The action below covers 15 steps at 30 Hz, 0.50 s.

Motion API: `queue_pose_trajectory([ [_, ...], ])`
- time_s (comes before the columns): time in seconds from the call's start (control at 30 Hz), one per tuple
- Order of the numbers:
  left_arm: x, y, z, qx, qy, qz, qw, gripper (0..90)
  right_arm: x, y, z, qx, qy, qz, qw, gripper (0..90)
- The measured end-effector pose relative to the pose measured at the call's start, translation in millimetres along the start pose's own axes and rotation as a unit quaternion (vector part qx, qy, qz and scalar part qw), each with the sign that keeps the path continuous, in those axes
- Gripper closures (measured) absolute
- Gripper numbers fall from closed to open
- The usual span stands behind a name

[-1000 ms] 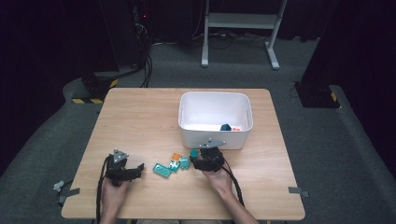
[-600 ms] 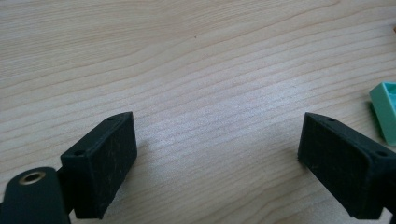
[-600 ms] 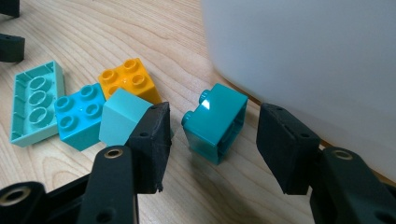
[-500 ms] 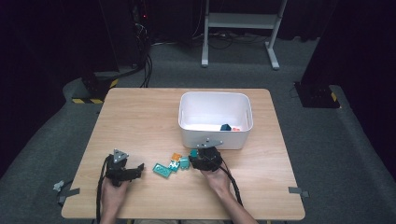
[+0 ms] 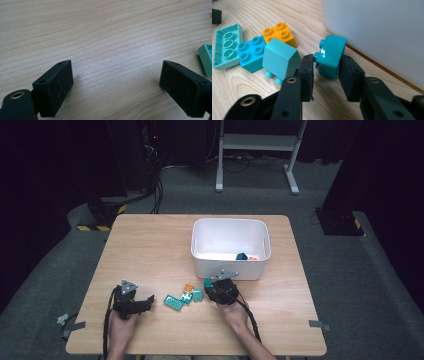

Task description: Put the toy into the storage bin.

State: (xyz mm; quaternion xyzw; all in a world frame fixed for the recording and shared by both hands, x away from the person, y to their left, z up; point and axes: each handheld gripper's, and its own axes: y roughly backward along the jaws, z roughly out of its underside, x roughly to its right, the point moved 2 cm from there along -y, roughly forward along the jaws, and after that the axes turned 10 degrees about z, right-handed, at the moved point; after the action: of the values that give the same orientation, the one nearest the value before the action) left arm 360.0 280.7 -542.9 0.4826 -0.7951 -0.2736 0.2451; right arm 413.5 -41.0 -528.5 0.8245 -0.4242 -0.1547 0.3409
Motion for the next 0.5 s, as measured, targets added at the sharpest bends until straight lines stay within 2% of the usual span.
queue_pose_trajectory([
  [0.5,0.0,0.0,0.0,0.0,0.0,0.0,1.0,11.5,2.9,8.8,5.8,0.007,0.013,0.002,0.9999,68.3],
])
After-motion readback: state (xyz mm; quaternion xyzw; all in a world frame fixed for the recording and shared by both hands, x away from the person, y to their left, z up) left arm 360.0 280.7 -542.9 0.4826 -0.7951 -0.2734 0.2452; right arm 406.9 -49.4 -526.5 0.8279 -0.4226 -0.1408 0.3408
